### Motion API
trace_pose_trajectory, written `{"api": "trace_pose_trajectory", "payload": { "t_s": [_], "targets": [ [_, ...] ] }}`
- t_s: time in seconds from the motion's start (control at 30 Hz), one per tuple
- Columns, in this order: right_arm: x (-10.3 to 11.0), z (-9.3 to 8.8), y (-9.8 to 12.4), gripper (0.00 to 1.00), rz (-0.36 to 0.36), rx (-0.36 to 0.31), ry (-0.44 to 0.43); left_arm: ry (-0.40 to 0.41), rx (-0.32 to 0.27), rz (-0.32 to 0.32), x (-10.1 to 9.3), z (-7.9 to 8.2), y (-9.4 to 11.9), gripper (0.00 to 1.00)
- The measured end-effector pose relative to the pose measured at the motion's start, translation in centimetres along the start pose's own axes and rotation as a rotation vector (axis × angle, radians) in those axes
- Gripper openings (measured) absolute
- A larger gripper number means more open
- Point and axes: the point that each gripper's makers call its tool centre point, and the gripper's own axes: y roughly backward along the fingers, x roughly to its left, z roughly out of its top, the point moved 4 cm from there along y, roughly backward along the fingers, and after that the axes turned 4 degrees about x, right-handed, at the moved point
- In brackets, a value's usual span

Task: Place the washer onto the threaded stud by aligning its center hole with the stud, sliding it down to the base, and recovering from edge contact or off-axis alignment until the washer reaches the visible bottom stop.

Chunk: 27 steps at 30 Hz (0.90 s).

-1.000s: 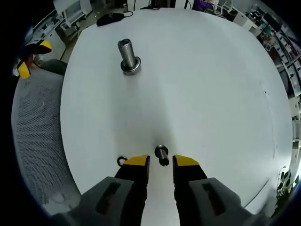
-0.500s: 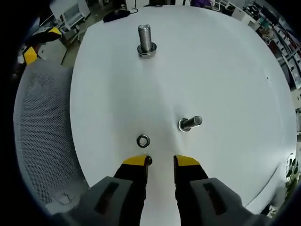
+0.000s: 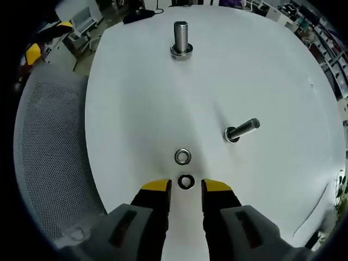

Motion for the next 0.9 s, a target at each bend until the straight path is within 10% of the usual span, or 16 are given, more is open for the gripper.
{"api": "trace_pose_trajectory", "payload": {
  "t_s": [0.9],
  "targets": [
    [0.0,0.4,-0.2,0.15,-0.018,0.024,0.05,-0.044,-0.015,0.012,1.0,2.0,0.4,0.35]
  ]
}}
